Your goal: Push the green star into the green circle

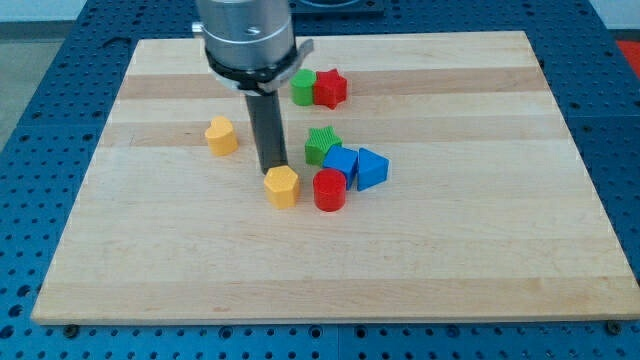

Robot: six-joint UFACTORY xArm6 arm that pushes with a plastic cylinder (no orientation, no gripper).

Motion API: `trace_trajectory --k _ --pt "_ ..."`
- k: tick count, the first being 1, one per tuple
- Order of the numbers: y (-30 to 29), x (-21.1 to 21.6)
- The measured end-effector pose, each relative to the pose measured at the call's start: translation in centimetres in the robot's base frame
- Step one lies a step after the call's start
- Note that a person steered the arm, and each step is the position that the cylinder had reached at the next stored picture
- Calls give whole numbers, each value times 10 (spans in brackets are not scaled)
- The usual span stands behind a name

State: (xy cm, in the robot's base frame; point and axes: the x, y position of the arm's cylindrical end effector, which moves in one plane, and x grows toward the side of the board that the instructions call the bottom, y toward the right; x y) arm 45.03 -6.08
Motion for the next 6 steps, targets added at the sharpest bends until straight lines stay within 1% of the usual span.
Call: trace_trajectory --k 2,3,4,5,6 --pt "78 0" --pt "101 3" --pt "97 -5" --pt "58 -24" --pt "33 -41"
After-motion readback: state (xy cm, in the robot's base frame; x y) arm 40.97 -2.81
